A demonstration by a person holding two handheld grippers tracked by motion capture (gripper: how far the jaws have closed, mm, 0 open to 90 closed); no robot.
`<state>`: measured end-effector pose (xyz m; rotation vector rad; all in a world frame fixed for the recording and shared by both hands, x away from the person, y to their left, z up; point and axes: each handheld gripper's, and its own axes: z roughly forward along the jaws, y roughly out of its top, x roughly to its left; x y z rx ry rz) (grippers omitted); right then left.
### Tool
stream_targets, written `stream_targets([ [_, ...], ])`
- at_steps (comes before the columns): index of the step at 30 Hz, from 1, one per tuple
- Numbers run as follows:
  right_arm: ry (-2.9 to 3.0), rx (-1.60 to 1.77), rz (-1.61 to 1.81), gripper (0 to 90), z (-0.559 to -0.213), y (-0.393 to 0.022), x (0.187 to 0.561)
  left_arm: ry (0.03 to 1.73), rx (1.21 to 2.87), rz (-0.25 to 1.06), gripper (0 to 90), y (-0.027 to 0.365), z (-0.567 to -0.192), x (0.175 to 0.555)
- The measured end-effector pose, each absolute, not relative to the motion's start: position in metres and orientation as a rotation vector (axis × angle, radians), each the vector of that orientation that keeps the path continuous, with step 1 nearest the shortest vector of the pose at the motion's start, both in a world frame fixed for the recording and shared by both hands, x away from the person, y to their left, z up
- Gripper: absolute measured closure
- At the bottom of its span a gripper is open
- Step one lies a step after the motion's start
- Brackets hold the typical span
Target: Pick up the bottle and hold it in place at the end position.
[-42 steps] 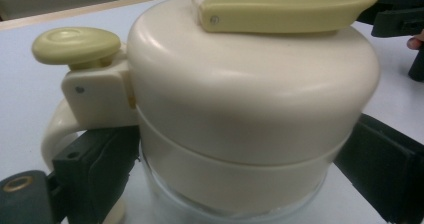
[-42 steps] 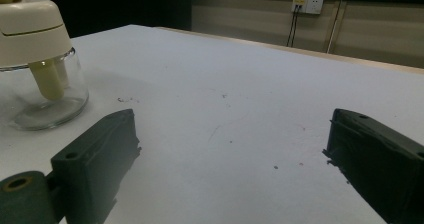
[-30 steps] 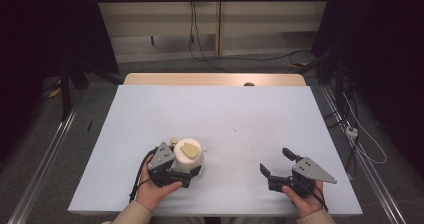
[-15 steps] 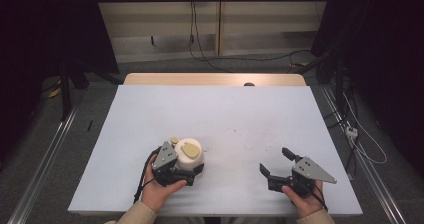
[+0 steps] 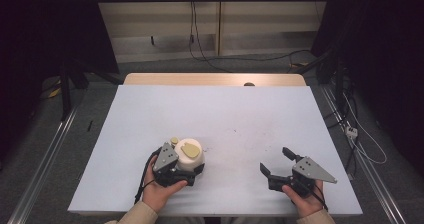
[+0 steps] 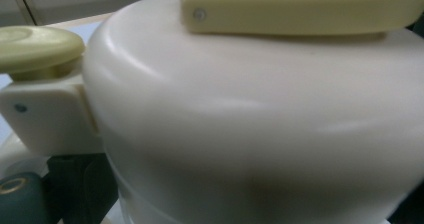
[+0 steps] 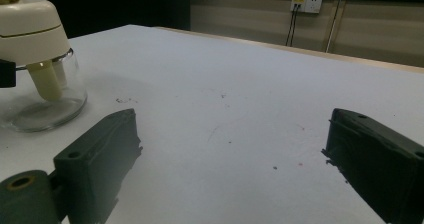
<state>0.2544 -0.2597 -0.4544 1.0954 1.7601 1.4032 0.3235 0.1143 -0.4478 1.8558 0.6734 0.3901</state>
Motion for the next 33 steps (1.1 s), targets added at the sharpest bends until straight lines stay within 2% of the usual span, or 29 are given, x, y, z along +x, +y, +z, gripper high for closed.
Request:
stream_targets([
  [33, 1.758, 1.078, 1.411, 6.1, -0.4535, -0.2579, 0.2555, 0.688, 1.793, 0.385, 5.2, 0.1179, -0.4438, 0.3279],
])
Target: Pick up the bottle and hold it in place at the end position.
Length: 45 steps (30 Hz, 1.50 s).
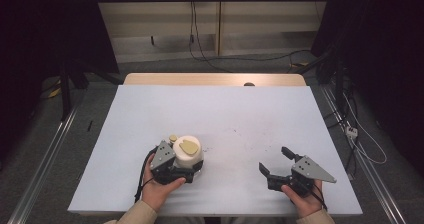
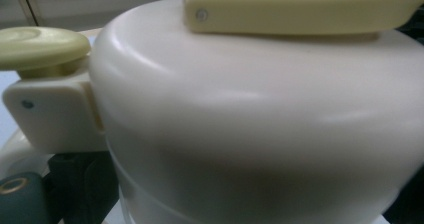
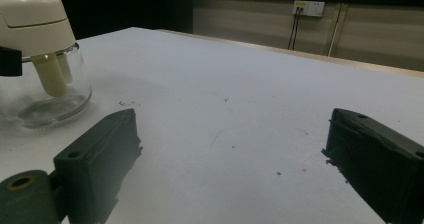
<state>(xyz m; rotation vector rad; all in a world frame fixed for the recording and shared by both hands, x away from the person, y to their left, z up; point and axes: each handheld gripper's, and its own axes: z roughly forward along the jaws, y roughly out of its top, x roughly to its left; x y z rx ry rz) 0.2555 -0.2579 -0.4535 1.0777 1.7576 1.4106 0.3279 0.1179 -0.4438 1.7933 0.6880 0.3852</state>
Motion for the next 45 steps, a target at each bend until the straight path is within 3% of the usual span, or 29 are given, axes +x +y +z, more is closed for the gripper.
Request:
stream_targets([
  [45, 1.758, 1.074, 1.416, 6.0, -0.453, -0.257, 0.257, 0.688, 1.788, 0.451, 5.2, 0.097, -0.422, 0.366],
])
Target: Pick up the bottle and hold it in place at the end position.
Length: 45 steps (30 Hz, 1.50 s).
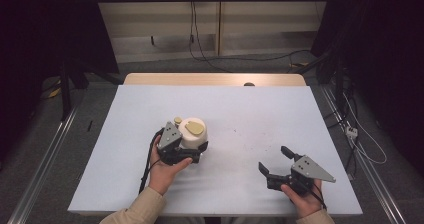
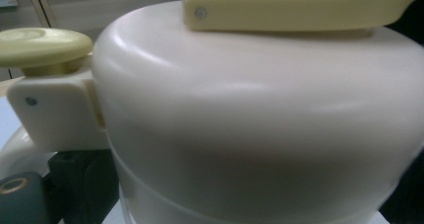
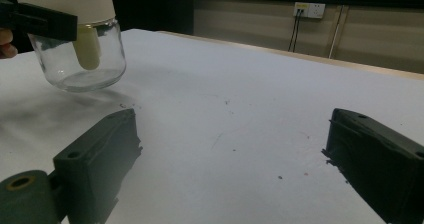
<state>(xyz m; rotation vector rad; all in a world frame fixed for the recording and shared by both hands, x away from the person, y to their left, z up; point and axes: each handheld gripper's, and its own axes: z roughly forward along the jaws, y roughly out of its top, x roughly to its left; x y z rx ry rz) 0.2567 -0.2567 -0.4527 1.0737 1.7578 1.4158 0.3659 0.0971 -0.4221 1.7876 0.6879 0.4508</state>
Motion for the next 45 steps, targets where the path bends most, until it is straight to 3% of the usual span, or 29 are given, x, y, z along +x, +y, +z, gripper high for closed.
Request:
stream_targets([
  [45, 1.757, 1.069, 1.425, 5.9, -0.453, -0.258, 0.257, 0.667, 1.802, 0.421, 5.2, 0.073, -0.424, 0.385],
])
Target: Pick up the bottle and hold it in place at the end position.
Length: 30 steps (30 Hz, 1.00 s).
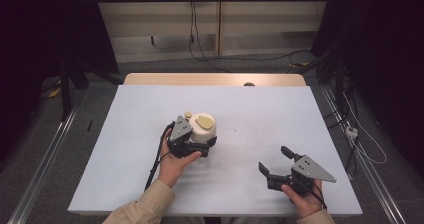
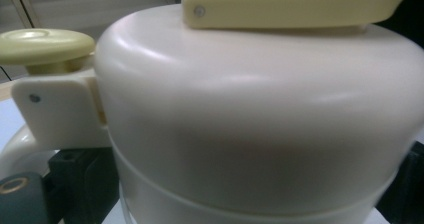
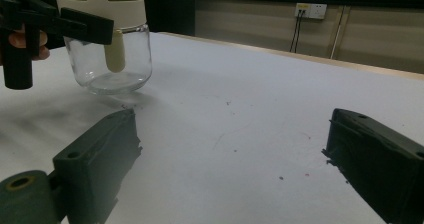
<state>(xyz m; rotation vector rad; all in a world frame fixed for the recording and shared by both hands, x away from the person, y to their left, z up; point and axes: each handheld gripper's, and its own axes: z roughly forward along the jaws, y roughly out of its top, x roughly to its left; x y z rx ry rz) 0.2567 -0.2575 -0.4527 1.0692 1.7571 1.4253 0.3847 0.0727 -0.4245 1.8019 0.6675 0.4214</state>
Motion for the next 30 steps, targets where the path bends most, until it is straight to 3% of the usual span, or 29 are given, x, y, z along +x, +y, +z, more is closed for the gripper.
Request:
stream_targets([
  [30, 1.755, 1.073, 1.432, 6.0, -0.452, -0.258, 0.256, 0.670, 1.786, 0.426, 5.2, 0.064, -0.426, 0.399],
])
